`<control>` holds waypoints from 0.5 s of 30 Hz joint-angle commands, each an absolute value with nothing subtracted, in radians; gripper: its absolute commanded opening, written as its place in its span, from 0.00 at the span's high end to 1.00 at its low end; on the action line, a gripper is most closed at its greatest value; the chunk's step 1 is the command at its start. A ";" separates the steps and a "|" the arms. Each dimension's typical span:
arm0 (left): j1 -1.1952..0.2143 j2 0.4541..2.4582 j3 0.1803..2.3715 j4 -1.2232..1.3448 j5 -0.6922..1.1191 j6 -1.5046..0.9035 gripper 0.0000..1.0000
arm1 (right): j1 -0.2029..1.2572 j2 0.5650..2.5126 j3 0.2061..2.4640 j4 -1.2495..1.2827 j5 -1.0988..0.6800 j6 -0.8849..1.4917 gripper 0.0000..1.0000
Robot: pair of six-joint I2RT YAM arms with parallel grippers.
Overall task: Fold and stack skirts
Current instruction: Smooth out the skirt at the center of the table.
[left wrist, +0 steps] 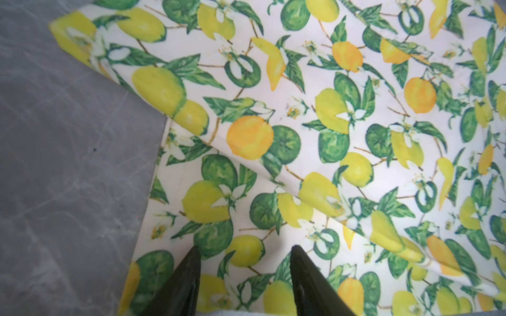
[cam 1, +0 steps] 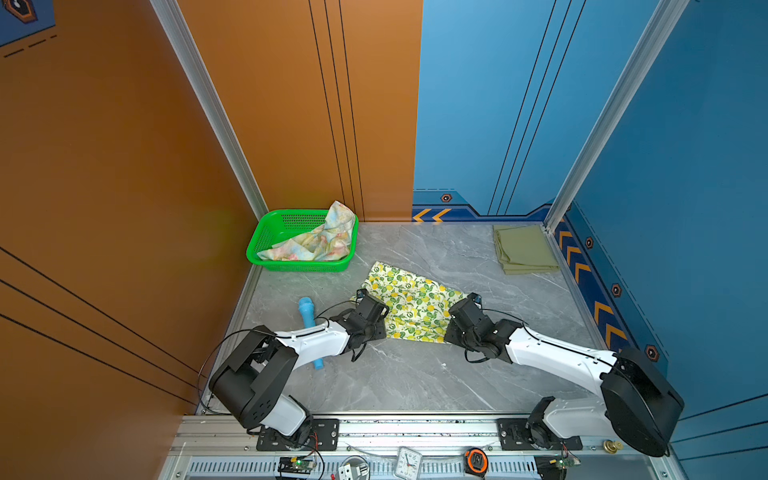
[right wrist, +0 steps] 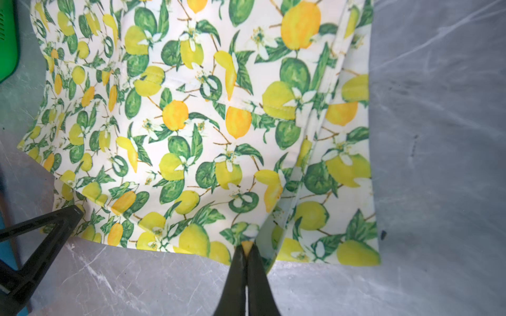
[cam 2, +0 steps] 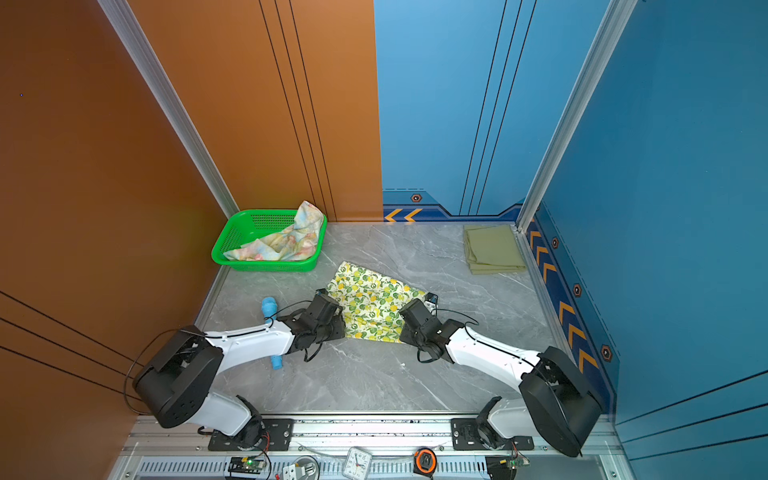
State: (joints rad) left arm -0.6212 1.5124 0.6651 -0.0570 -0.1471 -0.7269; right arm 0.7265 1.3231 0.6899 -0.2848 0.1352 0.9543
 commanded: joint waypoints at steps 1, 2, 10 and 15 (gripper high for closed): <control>-0.602 1.528 0.623 -0.134 -0.122 -0.733 0.46 | 0.679 1.277 0.715 -0.359 0.169 0.842 1.00; -0.600 1.528 0.623 -0.134 -0.121 -0.733 0.46 | 0.660 1.263 0.716 -0.363 0.162 0.814 1.00; -0.591 1.529 0.625 -0.140 -0.114 -0.735 0.46 | 0.590 1.132 0.681 -0.399 0.164 0.661 1.00; -0.589 1.535 0.634 -0.146 -0.113 -0.735 0.46 | 0.580 1.034 0.600 -0.392 0.178 0.653 1.00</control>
State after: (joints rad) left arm -0.6025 1.5108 0.6621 -0.0486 -0.1303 -0.7269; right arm 0.5884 1.0752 0.6502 -0.3515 0.1375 0.6945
